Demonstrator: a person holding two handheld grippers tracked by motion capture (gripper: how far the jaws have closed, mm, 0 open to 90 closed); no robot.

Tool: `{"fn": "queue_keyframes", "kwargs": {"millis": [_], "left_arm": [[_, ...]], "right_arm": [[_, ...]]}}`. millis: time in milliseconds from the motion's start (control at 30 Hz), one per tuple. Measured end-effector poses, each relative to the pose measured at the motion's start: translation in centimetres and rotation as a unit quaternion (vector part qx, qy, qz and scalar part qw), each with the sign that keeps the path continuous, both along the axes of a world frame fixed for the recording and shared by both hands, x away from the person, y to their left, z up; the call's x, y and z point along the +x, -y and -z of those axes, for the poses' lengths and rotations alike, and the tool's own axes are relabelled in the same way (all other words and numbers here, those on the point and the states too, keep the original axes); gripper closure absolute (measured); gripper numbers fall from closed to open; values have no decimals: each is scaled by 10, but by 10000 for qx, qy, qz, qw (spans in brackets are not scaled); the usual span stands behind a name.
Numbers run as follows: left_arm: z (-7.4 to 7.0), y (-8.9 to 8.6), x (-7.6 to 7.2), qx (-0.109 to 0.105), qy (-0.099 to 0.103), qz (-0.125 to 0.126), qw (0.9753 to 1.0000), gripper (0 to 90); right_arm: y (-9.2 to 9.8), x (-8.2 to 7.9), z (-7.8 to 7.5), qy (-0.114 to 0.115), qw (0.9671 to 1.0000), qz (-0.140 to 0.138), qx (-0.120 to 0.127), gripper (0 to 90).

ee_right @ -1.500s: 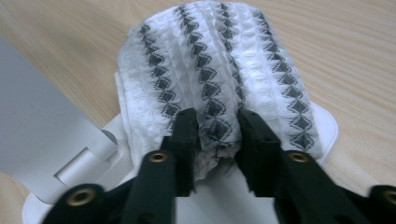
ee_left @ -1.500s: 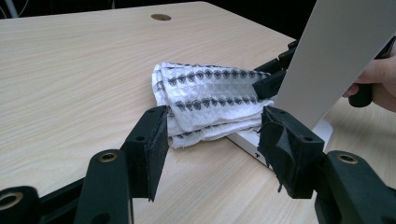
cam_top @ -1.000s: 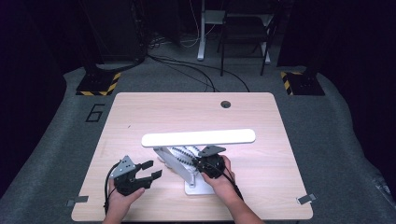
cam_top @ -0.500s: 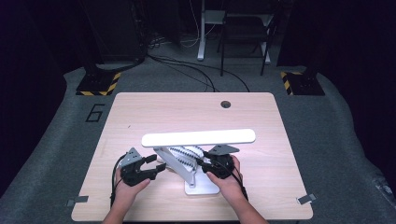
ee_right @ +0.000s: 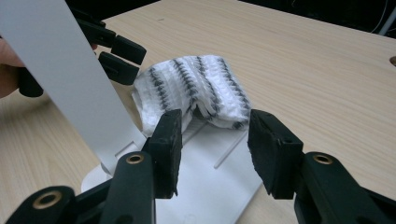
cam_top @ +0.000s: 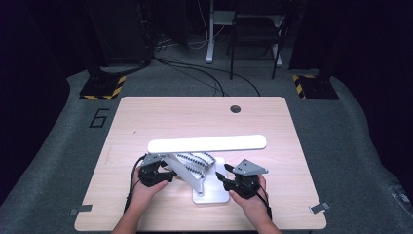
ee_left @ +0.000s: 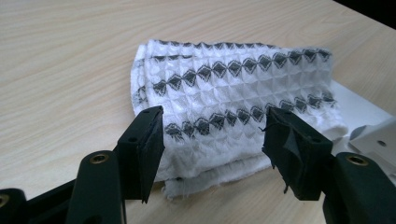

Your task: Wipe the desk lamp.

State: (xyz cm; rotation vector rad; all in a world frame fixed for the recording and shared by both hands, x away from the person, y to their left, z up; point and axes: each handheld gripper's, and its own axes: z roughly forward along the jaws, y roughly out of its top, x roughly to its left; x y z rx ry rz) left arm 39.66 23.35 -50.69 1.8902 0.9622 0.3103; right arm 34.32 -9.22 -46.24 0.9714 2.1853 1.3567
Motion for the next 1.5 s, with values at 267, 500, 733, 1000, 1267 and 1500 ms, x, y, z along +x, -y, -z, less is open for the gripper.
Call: {"fn": "queue_keyframes", "kwargs": {"millis": [267,500,733,1000,1267,1500], "left_arm": [[10,11,7,436,-162,78,9989,405],[14,13,9,609,-203,111,9979,436],[17,19,6,959,-23,5,9954,500],[18,13,0,989,99,-187,9949,750],[10,-8,-14,961,35,-494,9941,816],[-5,-41,-36,1040,52,-665,9923,818]], "right_arm": [[18,-9,-3,82,9997,185,110,547],[29,-16,-5,90,9994,288,184,547],[26,-20,-5,107,9993,262,241,550],[22,-22,0,60,9991,334,268,552],[17,-24,3,76,9988,322,363,553],[18,-22,-1,234,9984,311,417,555]]}}
